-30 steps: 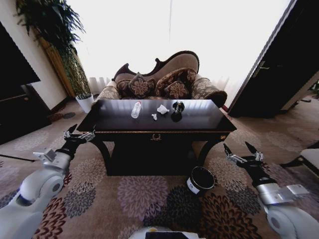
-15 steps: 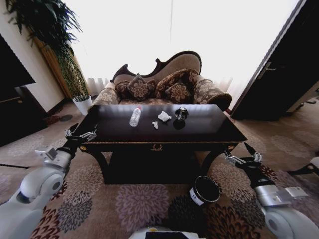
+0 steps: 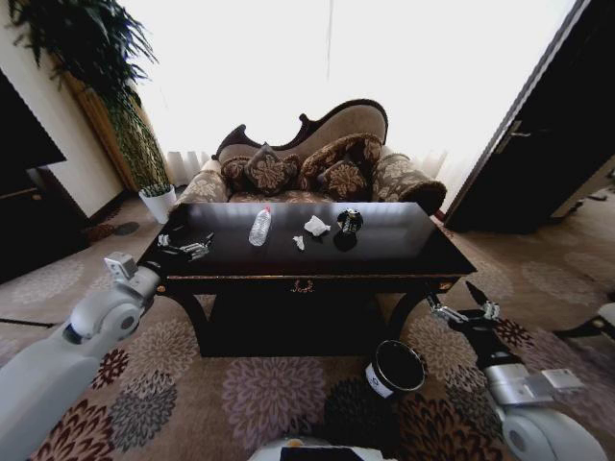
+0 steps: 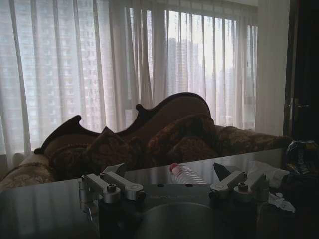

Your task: Move to the front of the table and place the trash on the table into the trash bin.

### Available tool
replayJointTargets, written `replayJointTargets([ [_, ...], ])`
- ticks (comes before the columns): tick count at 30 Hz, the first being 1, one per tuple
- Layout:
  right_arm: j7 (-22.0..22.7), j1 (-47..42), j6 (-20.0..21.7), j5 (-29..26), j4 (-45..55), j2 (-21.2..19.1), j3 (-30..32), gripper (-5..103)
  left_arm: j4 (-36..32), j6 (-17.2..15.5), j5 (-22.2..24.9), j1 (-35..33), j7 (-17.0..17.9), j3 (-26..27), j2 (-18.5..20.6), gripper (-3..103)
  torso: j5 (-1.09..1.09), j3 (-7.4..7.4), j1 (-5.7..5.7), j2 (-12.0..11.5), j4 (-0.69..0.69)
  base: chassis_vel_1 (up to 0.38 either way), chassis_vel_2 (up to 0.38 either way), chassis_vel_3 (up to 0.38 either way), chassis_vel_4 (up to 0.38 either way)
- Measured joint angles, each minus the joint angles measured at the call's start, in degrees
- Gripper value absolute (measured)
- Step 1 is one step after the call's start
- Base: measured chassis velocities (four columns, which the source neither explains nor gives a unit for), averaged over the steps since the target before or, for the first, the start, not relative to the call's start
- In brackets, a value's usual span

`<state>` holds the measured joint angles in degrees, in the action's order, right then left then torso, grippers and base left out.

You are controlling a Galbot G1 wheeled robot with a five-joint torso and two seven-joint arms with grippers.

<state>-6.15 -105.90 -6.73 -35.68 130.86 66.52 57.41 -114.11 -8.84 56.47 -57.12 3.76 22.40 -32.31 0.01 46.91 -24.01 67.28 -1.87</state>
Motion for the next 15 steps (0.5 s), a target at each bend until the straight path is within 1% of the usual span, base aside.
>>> replayJointTargets([
  [2,0.04,-0.01,0.05,-0.03,0.05,0.24,0.18,100,2.22,-0.2,0.02,4.9,0.39,-5.51,-0.75,99,0.0,0.0,0.0,0.0,0.01,0.0,0.0,0.0,0.0],
  [3,0.04,-0.01,0.05,-0.03,0.05,0.24,0.18,100,2.22,-0.2,0.02,4.9,0.39,-5.51,-0.75,99,0.0,0.0,0.0,0.0,0.01,0.0,0.0,0.0,0.0],
  [4,0.04,-0.01,0.05,-0.04,0.05,0.31,0.24,100,2.86,-0.24,0.02,6.11,0.55,-6.95,-1.06,99,0.0,0.0,0.0,0.0,0.01,0.0,0.0,0.0,0.0],
  [5,0.04,-0.02,0.05,-0.04,-0.12,0.52,0.4,100,4.53,-0.33,-0.12,8.93,0.77,-10.19,-1.99,99,-0.01,-0.01,0.01,0.0,0.0,0.0,0.0,0.0,0.0],
  [6,0.04,-0.07,0.05,-0.02,-0.36,0.73,0.5,100,5.46,-0.37,-0.45,10.26,0.81,-11.73,-2.57,99,-0.01,-0.01,0.02,0.0,0.0,0.0,0.0,0.0,0.0],
  [7,0.04,-0.07,0.05,-0.02,-0.36,0.73,0.5,100,5.46,-0.37,-0.45,10.26,0.81,-11.73,-2.57,99,-0.01,-0.01,0.02,0.0,0.0,0.0,0.0,0.0,0.0],
  [11,-0.17,-0.32,-0.16,0.35,-1.37,1.5,0.55,100,9.65,-0.3,-3.65,14.58,0.49,-16.56,-4.71,99,0.0,-0.01,0.01,0.0,0.01,0.0,0.0,0.0,0.0],
  [13,-0.21,-0.33,-0.22,0.46,-1.54,1.64,0.46,100,10.62,-0.25,-4.22,15.46,0.49,-17.52,-5.15,99,0.0,0.0,0.01,0.0,0.01,0.0,0.0,0.0,0.0],
  [14,-0.31,-0.33,-0.34,0.69,-1.81,1.89,0.26,100,12.94,-0.01,-5.33,17.57,0.45,-19.67,-6.31,99,-0.01,0.0,0.01,0.0,0.01,0.0,0.0,0.0,0.0],
  [15,-0.31,-0.33,-0.34,0.69,-1.81,1.89,0.26,100,12.94,-0.01,-5.33,17.57,0.45,-19.67,-6.31,99,-0.01,0.0,0.01,0.0,0.01,0.0,0.0,0.0,0.0],
])
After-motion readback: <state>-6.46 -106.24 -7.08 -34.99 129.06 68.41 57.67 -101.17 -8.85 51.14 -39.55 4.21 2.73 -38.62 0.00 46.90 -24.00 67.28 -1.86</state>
